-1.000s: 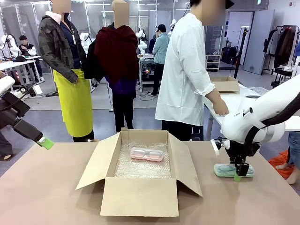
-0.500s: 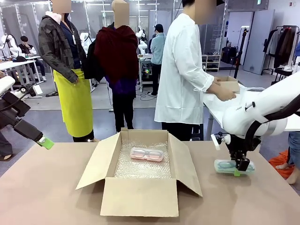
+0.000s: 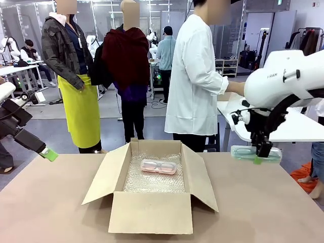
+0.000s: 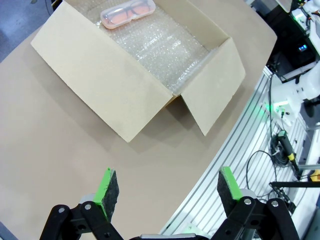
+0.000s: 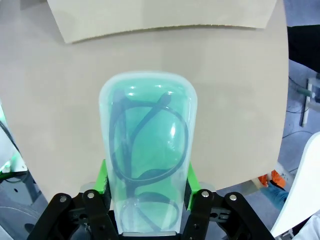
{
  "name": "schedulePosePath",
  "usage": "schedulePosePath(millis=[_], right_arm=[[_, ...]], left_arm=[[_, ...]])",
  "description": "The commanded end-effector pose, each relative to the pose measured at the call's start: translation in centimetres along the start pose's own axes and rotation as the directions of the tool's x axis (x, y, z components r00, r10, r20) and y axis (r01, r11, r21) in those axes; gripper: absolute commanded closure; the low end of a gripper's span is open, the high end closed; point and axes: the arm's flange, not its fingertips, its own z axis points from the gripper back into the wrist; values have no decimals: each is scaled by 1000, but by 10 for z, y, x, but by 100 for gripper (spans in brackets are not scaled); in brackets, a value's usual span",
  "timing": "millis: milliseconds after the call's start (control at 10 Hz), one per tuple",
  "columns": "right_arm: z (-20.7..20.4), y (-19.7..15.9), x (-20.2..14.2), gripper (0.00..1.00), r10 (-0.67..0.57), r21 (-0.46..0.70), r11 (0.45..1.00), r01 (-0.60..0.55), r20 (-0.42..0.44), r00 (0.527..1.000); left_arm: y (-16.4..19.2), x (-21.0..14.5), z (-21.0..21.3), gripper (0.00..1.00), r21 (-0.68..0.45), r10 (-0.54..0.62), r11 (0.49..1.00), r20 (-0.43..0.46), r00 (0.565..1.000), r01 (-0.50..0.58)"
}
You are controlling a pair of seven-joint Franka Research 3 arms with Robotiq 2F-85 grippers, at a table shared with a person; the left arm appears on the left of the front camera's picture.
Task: Pack the glasses set securely to prepare it for shipping.
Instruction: Put the Glasses case from the right side of the table into the Package Box.
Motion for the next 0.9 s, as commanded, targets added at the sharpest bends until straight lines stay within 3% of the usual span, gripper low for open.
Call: schedulePosePath(millis=[0,100,400,800], right_arm=[[0,-3,27,63,-31,-1,1000,31,-29,999],[7,2,51,63,-25,-11,1000,25,0,1000],[12,10,161,63,-70,-72,995,66,-49,996],[-25,13,289,63,-90,-92,992,82,-86,992]], left_arm=[[1,-1,2,0,-28,-16,999,16,1000,17],[1,-1,2,0,-28,-16,999,16,1000,17],[1,-1,2,0,-28,-16,999,16,1000,17],[1,-1,2,0,-28,-16,999,16,1000,17]])
